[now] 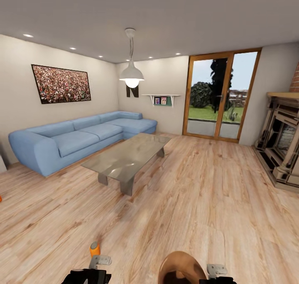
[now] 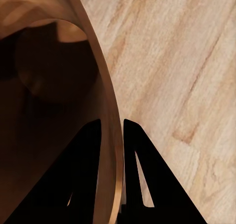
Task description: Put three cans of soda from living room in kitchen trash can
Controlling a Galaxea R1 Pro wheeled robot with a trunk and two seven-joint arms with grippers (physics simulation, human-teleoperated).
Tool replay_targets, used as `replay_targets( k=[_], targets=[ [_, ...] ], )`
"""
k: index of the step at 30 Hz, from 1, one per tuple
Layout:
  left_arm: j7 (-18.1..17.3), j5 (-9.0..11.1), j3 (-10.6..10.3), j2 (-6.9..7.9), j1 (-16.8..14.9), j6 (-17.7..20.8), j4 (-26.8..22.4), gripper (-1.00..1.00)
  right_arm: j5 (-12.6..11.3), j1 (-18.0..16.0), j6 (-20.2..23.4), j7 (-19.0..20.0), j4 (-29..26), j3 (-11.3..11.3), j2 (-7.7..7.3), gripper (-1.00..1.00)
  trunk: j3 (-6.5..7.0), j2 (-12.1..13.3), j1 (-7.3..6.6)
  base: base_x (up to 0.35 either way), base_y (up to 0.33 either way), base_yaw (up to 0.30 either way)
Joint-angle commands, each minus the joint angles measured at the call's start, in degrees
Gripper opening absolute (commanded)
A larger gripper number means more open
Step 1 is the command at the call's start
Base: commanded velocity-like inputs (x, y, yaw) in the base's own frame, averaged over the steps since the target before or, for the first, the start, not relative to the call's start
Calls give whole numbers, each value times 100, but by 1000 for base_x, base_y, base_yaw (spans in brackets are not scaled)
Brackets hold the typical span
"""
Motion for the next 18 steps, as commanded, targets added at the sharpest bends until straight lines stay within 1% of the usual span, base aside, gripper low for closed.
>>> replay_targets(
  k=[1, 18],
  targets=[
    [1, -1, 0, 0, 0, 0, 0, 100, -46, -3, 0, 29, -6, -13, 1, -100, 1, 0, 0, 0, 0, 0],
    [9, -7, 0, 0, 0, 0, 2, 100, -46, -3, -15, 25, -31, -19, -8, -100, 1, 0, 0, 0, 0, 0]
  ],
)
